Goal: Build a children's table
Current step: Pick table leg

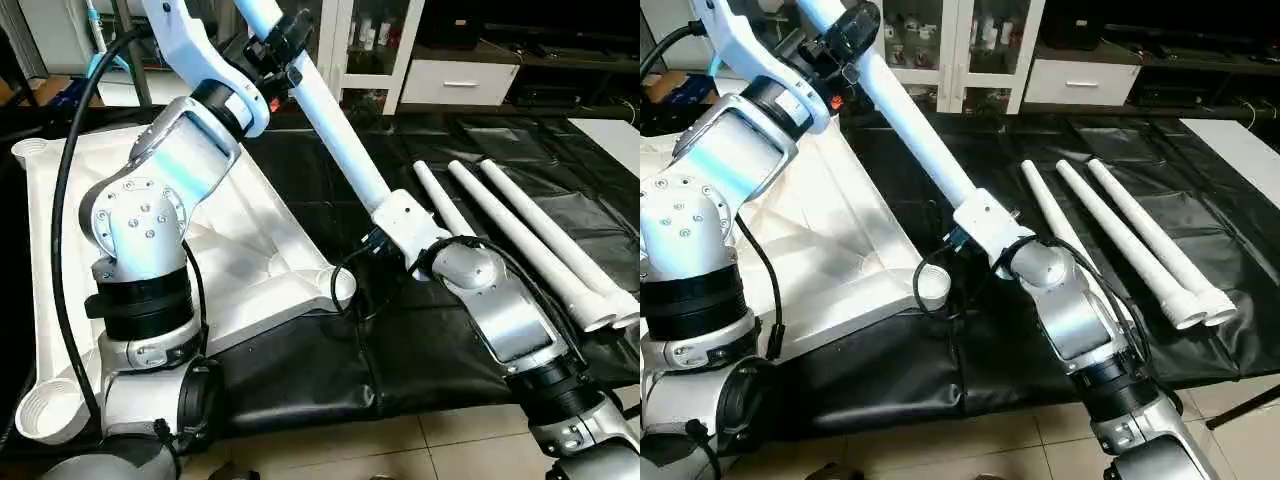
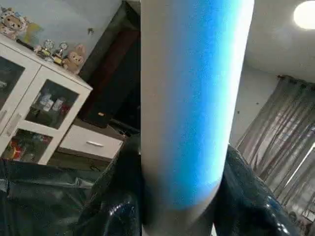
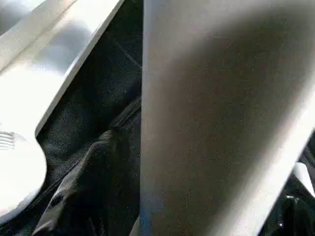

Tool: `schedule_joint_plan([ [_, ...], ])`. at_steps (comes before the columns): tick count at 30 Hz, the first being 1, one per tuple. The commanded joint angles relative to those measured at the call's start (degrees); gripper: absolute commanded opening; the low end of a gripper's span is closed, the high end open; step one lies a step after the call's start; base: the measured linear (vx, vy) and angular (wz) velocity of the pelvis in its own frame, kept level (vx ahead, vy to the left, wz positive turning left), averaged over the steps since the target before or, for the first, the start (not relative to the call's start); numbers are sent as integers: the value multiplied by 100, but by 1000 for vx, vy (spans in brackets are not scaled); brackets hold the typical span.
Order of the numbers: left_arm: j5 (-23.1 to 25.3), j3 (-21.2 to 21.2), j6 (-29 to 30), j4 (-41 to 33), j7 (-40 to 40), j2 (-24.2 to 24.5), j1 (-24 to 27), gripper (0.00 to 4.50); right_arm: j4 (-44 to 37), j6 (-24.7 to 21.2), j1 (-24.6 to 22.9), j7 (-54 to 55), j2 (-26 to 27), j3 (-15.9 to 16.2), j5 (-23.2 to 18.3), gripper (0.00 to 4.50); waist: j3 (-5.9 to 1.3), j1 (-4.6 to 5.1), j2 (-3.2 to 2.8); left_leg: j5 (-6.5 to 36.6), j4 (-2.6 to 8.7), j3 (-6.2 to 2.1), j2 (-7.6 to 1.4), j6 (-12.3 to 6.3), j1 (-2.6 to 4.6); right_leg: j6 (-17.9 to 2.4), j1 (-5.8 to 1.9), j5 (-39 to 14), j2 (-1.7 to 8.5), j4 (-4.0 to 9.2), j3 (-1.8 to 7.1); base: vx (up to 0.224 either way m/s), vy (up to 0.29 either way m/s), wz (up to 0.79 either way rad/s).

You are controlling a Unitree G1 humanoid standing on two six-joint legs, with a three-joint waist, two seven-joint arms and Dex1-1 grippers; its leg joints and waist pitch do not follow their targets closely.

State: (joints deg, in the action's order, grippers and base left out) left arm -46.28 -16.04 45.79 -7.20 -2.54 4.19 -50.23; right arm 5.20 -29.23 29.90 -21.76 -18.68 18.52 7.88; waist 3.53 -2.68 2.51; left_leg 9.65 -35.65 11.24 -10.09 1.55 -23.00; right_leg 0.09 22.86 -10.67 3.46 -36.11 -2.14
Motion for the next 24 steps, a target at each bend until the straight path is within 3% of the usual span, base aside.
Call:
schedule_joint_plan([
  [1,-14,69,-116,-98,98,-36,-77,147,59,-2,127,-28,26,-48,19,266,-412,20,-29,1326,407,-164,-262,406,194,-791,-208,-1102,358,442,236,0,0,0],
  [7,68,105,-198,-80,129,-2,-106,147,120,31,156,-14,57,-80,42,206,-400,52,-32,1460,415,-167,-260,421,196,-767,-195,-1277,357,465,234,0,0,0],
  [17,426,275,-409,-155,200,170,-151,147,163,53,149,24,69,-117,67,193,-405,59,-48,1437,418,-171,-267,427,198,-815,-200,-1164,361,452,237,0,0,0],
  [19,423,246,-455,-137,194,153,-159,203,170,59,151,33,71,-120,74,193,-405,63,-47,1473,421,-174,-270,435,203,-806,-198,-1202,362,452,236,0,0,0],
  [24,383,169,-470,-139,229,200,-112,245,220,119,188,165,112,-267,51,191,-401,74,-48,1521,424,-174,-269,468,206,-800,-187,-1249,361,456,236,0,0,0],
])
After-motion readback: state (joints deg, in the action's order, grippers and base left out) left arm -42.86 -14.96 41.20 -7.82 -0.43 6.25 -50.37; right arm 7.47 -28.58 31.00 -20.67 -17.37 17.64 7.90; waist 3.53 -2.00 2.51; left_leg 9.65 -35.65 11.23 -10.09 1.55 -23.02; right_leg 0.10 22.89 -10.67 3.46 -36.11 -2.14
